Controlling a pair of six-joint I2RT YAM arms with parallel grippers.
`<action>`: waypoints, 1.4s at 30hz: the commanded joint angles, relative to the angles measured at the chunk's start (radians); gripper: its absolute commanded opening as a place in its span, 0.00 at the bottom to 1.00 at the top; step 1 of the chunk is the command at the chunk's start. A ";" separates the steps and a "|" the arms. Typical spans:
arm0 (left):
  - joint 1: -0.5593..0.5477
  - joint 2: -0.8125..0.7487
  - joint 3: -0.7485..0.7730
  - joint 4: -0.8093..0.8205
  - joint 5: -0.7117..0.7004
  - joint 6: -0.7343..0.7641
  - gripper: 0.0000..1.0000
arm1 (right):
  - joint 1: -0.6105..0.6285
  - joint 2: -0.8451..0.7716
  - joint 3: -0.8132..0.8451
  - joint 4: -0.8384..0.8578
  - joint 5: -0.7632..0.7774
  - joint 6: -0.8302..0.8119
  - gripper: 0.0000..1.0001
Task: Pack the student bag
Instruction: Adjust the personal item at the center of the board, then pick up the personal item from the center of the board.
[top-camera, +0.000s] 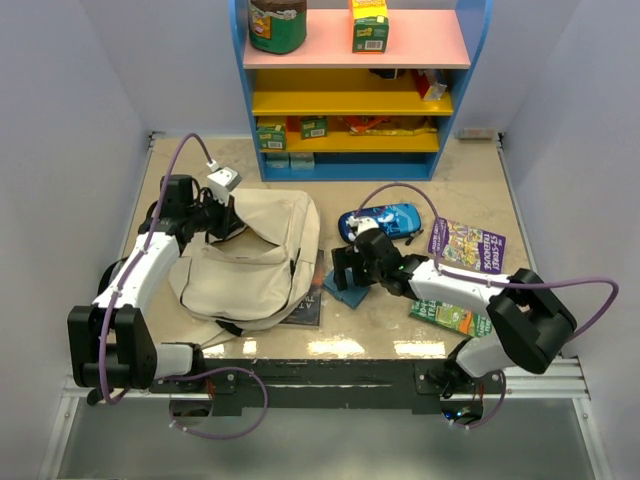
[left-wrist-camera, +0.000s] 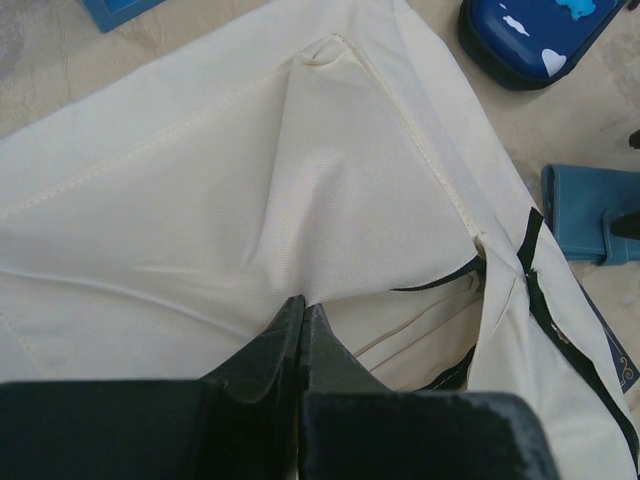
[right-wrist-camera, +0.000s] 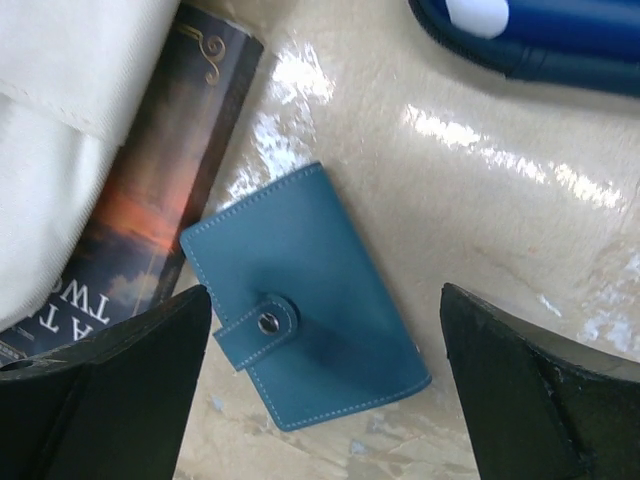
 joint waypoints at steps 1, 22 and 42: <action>0.002 -0.042 0.044 0.018 0.020 -0.026 0.00 | 0.000 0.025 0.058 0.032 -0.023 -0.025 0.99; 0.002 -0.059 0.042 0.018 0.020 -0.029 0.00 | 0.100 -0.079 -0.111 0.075 -0.047 0.162 0.99; 0.002 -0.078 0.007 0.014 0.016 0.002 0.00 | 0.247 0.177 0.121 -0.181 0.370 0.297 0.99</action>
